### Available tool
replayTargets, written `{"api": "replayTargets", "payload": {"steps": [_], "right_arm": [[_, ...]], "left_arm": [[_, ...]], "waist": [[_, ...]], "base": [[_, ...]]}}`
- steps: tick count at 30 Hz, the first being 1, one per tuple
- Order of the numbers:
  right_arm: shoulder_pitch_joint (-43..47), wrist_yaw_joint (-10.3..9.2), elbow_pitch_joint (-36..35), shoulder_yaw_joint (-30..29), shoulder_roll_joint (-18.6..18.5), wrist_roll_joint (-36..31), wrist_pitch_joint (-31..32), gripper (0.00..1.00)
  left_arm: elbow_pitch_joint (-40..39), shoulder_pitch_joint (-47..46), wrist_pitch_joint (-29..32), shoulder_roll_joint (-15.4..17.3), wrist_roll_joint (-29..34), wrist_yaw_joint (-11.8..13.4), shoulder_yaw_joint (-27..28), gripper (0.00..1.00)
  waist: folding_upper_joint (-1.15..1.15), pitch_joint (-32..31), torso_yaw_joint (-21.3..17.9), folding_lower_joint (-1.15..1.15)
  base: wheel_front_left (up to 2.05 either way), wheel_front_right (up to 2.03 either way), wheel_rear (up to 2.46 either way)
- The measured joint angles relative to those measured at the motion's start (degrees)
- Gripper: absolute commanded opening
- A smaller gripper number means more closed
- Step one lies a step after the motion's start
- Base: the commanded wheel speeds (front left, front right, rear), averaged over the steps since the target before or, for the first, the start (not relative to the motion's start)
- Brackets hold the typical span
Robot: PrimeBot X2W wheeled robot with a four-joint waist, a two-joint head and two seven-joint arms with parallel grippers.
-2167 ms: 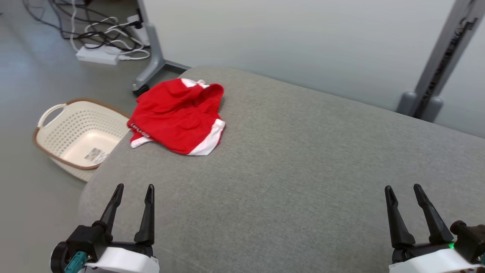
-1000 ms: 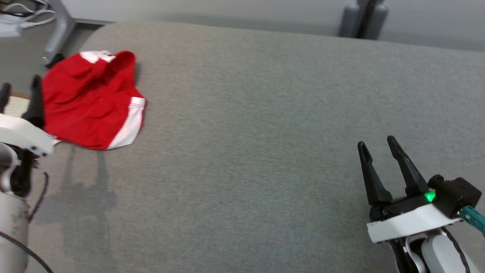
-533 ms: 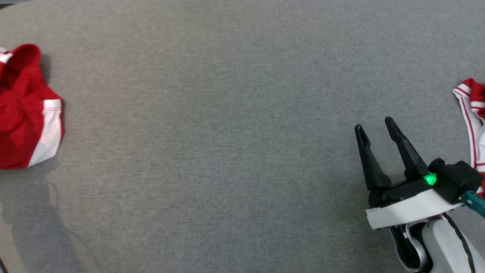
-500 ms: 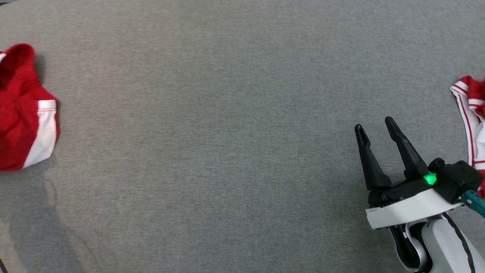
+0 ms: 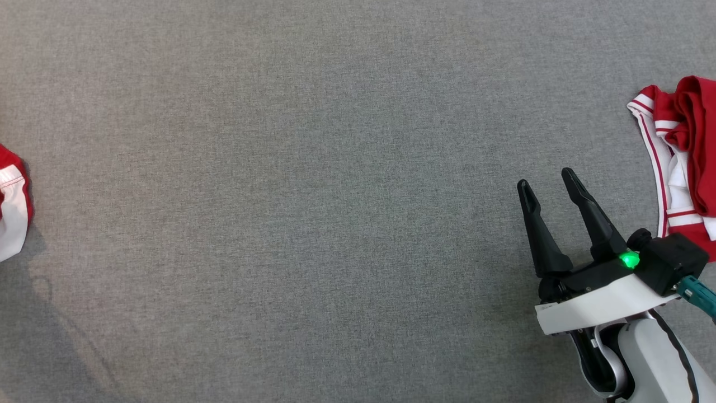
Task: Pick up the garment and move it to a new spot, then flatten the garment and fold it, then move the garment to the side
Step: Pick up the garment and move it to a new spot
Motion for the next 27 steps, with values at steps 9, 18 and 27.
{"api": "replayTargets", "payload": {"steps": [9,18,27], "right_arm": [[0.0,0.0,0.1,-0.5,0.6,0.0,0.0,1.0],[0.8,0.0,0.9,-0.7,1.5,0.5,0.0,1.0],[3.4,0.0,1.7,-0.9,2.6,1.3,0.0,1.0]], "left_arm": [[0.0,-0.5,-1.2,-0.2,0.2,-0.2,-1.4,0.0],[-3.4,-0.3,-3.4,-0.3,0.9,-0.8,-4.0,0.0],[-12.8,1.3,-2.1,-1.1,-0.5,-0.8,-8.9,0.0]], "waist": [[0.0,-0.4,0.2,0.0],[0.0,-4.9,0.7,0.0],[0.0,-12.0,1.1,0.0]], "base": [[0.0,0.0,0.0],[0.0,0.0,0.0],[0.0,0.0,0.0]]}}
